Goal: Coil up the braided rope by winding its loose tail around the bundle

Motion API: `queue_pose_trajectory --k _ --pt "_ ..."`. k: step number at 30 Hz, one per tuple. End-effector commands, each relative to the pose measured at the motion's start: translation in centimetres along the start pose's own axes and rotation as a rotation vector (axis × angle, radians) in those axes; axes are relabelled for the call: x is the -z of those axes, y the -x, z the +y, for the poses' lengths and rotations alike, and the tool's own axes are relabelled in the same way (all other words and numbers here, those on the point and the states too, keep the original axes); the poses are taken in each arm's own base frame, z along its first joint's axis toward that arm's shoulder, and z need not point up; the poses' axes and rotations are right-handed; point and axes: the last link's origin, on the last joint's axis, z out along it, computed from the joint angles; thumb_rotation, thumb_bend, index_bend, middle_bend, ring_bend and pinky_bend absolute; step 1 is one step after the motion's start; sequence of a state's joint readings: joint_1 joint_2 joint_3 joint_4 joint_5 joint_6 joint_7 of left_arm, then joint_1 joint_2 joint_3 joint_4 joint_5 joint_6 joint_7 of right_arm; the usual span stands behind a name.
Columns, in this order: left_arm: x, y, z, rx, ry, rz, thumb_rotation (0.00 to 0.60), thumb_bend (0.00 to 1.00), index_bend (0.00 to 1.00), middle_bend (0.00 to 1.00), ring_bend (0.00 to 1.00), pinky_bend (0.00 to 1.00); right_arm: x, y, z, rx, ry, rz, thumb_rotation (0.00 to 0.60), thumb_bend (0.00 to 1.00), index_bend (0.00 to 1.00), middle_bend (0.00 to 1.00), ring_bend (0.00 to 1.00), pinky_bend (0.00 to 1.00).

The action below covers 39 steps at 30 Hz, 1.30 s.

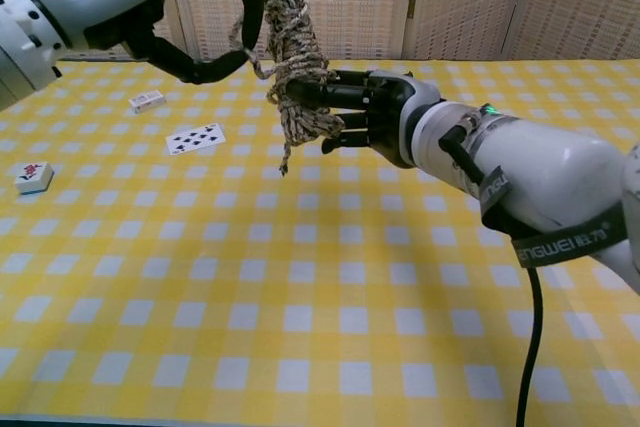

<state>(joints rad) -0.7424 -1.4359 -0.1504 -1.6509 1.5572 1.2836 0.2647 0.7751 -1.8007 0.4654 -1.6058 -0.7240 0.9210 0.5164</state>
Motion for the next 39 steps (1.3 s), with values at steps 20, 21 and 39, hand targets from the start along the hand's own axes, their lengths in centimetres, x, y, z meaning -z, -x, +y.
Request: queue_pose_trajectory --k 20,21,39 --pt "4.4 0.7 -7.5 0.047 -0.247 -0.056 0.600 0.56 0.61 0.24 0.17 0.01 2.2 -5.4 -3.1 -0.065 -0.257 0.009 0.600 0.63 0.91 0.74 0.78 0.66" --pt "4.4 0.8 -7.7 0.046 -0.253 -0.060 0.600 0.56 0.61 0.24 0.17 0.01 2.3 -5.5 -3.2 -0.064 -0.260 0.008 0.600 0.63 0.91 0.74 0.78 0.66" --pt "1.9 0.6 -6.5 0.121 -0.183 -0.135 0.600 0.56 0.61 0.24 0.17 0.00 3.8 -5.7 -3.7 0.306 -0.370 -0.097 0.600 0.63 0.91 0.74 0.77 0.66"
